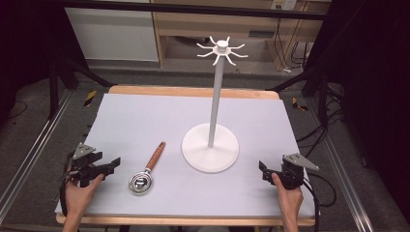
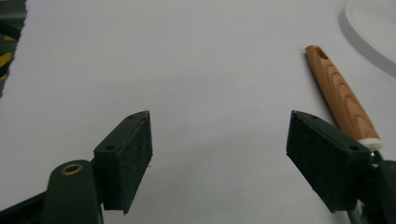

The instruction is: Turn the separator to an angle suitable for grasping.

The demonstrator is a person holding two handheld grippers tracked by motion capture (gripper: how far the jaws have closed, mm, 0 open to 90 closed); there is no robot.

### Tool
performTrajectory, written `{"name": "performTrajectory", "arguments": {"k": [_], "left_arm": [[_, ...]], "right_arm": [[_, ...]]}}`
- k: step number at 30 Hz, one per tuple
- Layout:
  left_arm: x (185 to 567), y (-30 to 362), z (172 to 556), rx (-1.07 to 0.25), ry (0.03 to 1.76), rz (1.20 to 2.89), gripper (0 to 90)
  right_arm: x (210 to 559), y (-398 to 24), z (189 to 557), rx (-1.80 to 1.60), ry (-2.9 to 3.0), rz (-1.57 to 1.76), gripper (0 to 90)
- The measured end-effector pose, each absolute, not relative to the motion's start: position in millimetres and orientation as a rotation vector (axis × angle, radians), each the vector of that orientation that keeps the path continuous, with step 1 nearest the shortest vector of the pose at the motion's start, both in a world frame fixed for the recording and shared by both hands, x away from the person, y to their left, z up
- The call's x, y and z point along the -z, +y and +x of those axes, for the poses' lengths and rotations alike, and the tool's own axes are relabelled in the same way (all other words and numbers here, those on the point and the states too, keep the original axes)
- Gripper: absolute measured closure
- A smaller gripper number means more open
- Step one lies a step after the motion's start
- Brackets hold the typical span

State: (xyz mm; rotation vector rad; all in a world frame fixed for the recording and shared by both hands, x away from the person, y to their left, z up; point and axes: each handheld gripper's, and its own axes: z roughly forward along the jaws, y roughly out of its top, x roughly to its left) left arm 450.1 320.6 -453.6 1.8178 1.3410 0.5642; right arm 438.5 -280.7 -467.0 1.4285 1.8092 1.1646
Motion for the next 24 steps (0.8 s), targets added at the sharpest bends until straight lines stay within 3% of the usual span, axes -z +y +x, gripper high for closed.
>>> {"name": "performTrajectory", "arguments": {"k": [24], "left_arm": [[430,271,447,-0.469,1.217,1.946,29.3]], "right_arm": [[469,-280,443,-1.123,1.88,1.419,6.5]]}}
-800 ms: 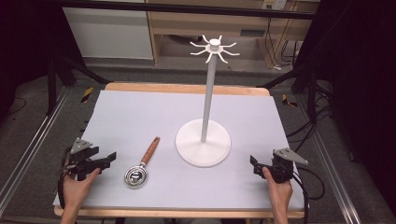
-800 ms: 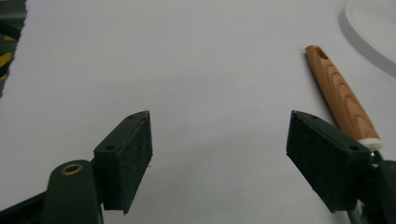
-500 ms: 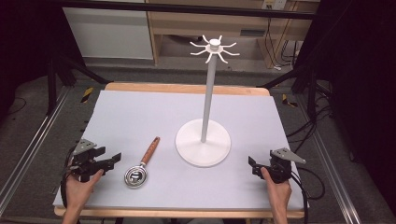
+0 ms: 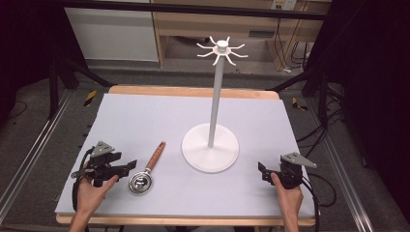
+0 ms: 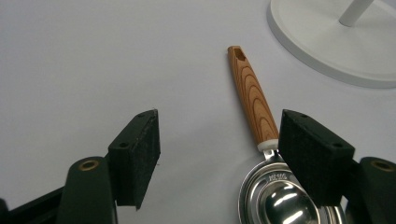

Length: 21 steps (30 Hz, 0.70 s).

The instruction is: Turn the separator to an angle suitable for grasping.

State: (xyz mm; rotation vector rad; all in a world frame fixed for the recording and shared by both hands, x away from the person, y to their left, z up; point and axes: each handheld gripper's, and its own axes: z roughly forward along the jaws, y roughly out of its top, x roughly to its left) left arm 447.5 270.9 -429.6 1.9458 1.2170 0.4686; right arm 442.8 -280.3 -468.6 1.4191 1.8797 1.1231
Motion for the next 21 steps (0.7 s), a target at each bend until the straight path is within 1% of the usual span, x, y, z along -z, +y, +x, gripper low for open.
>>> {"name": "performTrajectory", "arguments": {"k": [10,21], "left_arm": [[418,253,459,-0.445,1.184,1.981,31.2],[418,231,472,-0.42,1.15,2.058,34.9]], "right_arm": [[465,-278,443,-1.081,1.904,1.394,6.9],[463,-274,444,-1.088,1.924,1.375,6.9]]}}
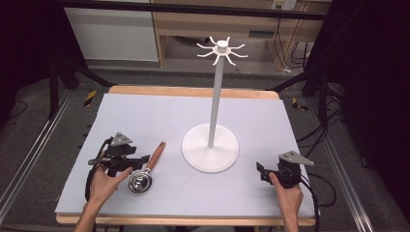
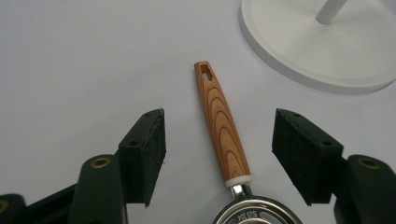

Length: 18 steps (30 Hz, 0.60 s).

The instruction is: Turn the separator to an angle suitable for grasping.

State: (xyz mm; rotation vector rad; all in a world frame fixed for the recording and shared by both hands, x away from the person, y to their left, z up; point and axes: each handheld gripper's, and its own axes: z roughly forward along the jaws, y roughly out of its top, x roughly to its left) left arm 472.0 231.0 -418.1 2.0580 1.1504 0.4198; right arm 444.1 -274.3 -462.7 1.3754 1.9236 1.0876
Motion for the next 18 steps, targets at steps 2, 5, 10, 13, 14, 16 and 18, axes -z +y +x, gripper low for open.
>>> {"name": "performTrajectory", "arguments": {"k": [2,5,10,13,14,16,18], "left_arm": [[418,228,474,-0.422,1.153,2.076,36.0],[418,223,477,-0.417,1.158,2.107,36.9],[419,216,484,-0.407,1.159,2.138,38.1],[419,215,486,-0.399,1.161,2.154,39.3],[419,214,487,-0.398,1.164,2.154,39.3],[420,212,488,-0.387,1.166,2.161,40.2],[421,210,492,-0.389,1.176,2.186,40.5]], "right_arm": [[463,-274,444,-1.078,1.931,1.369,7.0],[462,-273,444,-1.074,1.937,1.367,7.0],[460,-275,444,-1.066,1.941,1.36,7.1],[460,-275,444,-1.067,1.945,1.359,7.1],[460,-275,444,-1.067,1.943,1.359,7.1],[459,-275,444,-1.077,1.941,1.37,7.1],[459,-276,445,-1.079,1.945,1.37,7.1]]}}
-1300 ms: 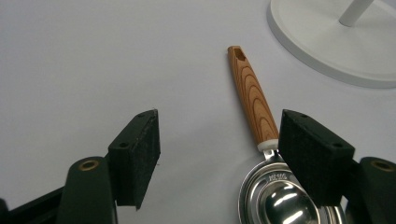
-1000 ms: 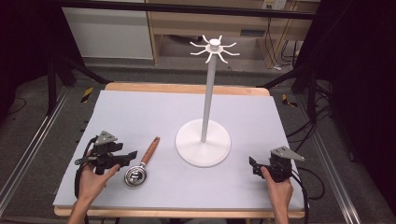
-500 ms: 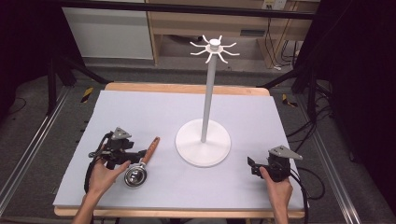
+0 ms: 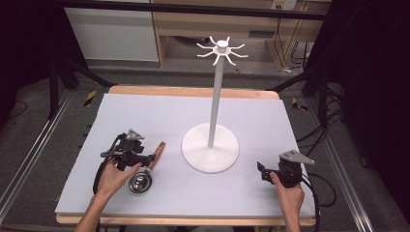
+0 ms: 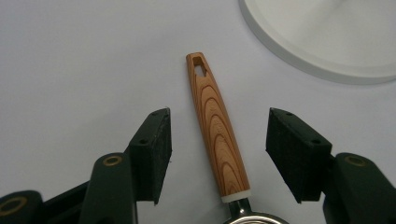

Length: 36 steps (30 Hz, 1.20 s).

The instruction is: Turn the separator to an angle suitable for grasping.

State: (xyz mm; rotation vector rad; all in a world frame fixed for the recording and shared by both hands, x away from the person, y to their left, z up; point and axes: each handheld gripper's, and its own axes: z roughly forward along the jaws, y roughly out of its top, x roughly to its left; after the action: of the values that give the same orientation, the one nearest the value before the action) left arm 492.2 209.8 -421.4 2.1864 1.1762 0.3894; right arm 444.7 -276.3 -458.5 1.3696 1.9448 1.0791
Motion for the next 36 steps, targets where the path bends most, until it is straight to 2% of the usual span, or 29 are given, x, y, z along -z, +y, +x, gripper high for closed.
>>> {"name": "performTrajectory", "arguments": {"k": [13,36], "left_arm": [[429,201,502,-0.357,1.2,2.245,42.0],[447,186,516,-0.327,1.237,2.352,52.4]], "right_arm": [[456,-278,444,-1.085,1.952,1.365,7.1],[458,-271,447,-1.052,2.016,1.357,7.6]]}}
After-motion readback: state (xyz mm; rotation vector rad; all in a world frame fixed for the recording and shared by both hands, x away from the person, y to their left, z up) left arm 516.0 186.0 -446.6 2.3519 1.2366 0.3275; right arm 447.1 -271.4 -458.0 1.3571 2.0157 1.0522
